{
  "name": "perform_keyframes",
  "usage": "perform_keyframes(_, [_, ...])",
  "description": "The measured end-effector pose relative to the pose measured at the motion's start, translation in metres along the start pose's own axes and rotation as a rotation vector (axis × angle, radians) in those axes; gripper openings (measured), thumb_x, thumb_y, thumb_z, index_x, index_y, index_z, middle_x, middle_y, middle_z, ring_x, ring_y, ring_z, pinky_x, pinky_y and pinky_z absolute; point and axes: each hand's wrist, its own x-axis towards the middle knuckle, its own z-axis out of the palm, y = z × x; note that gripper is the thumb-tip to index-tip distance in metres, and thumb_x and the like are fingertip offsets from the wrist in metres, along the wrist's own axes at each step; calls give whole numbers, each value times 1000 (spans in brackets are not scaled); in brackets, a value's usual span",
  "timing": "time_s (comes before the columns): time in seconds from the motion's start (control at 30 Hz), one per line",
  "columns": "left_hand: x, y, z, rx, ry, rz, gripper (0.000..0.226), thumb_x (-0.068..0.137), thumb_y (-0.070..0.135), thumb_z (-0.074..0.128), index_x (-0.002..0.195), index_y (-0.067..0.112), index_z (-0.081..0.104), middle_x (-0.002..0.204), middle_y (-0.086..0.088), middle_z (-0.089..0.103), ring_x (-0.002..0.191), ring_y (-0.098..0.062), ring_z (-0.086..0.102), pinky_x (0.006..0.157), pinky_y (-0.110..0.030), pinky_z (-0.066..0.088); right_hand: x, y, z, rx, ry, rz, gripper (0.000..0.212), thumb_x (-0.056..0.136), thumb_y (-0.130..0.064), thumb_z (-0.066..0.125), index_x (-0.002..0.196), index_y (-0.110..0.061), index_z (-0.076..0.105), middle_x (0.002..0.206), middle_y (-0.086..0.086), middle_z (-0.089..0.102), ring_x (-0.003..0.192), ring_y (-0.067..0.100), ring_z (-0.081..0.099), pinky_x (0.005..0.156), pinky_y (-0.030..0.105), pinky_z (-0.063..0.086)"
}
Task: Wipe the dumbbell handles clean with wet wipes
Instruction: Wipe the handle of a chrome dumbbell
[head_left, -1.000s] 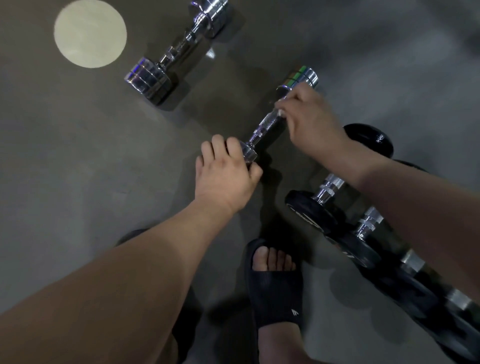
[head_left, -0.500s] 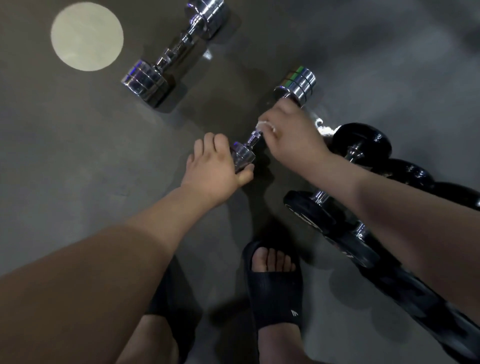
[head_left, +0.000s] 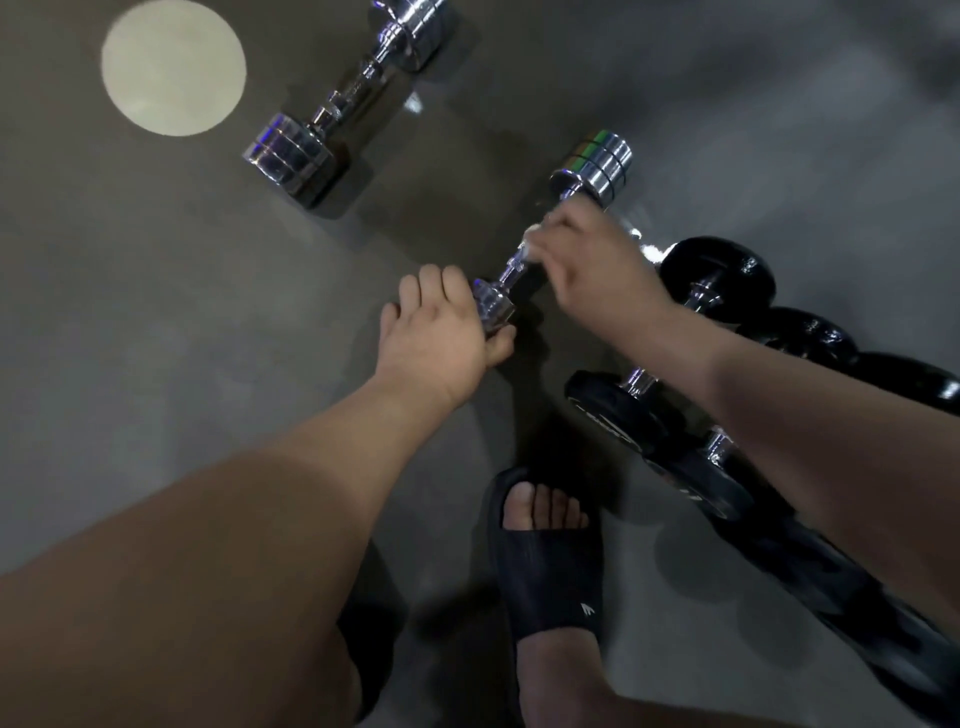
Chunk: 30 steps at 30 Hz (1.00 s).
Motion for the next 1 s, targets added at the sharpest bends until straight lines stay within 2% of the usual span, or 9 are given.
perform_keyframes(0.1, [-3,1,2,10,7,2,69,86,67,53,121,9,40,127,-12,42,120,-33,40,92,-45,38,-2,-1,1,-1,94,151,17,95,-11,58,90,0,70,93,17,57,78,31,58,68,43,49])
perform_keyframes(0.2, [-3,2,1,19,-2,3,68,84,64,58,121,9,41,128,-13,42,121,-34,40,94,-45,39,-9,-18,8,63,-89,-45,19,96,-15,58,89,-2,71,91,14,56,76,28,56,67,40,49])
perform_keyframes(0.27, [-3,4,2,21,8,3,67,85,63,58,121,9,41,127,-13,42,121,-34,40,93,-45,39,-7,-11,4,51,-126,-92,18,97,-17,58,93,-6,72,92,13,56,76,27,57,67,39,49])
perform_keyframes(0.43, [-5,5,5,30,38,2,67,86,65,54,121,10,43,125,-12,43,118,-34,42,91,-45,39,12,9,-3,-98,69,251,25,96,-20,51,90,-6,71,99,17,57,81,37,59,68,41,49])
perform_keyframes(0.63, [-6,7,7,26,28,-7,66,84,61,60,121,9,44,124,-13,45,116,-35,44,90,-46,40,-2,-10,4,-38,-111,-54,25,97,-19,54,89,-2,69,90,14,54,74,30,53,60,38,46])
perform_keyframes(0.73, [-6,8,7,16,33,-12,63,89,63,52,120,9,44,122,-13,44,114,-35,43,89,-47,40,16,12,-5,-151,8,122,37,97,-33,44,91,-5,68,94,14,54,82,35,56,64,43,50])
perform_keyframes(0.8, [-7,8,7,2,22,-4,58,94,61,45,121,9,43,123,-13,43,114,-34,42,90,-47,39,17,12,-2,-231,81,202,35,96,-29,46,84,-2,64,95,17,55,83,37,57,61,42,50])
perform_keyframes(0.9, [-9,7,4,4,-18,9,52,97,54,40,124,10,42,127,-13,41,116,-34,40,92,-47,38,2,-3,7,-187,58,99,22,94,-14,55,81,2,61,90,20,54,77,37,55,55,37,44])
perform_keyframes(1.0, [-6,10,-2,-19,-109,-1,52,99,53,39,127,10,41,131,-13,38,121,-34,37,97,-48,36,2,10,2,-171,3,62,21,97,-16,54,90,1,65,93,19,54,79,36,56,60,39,46])
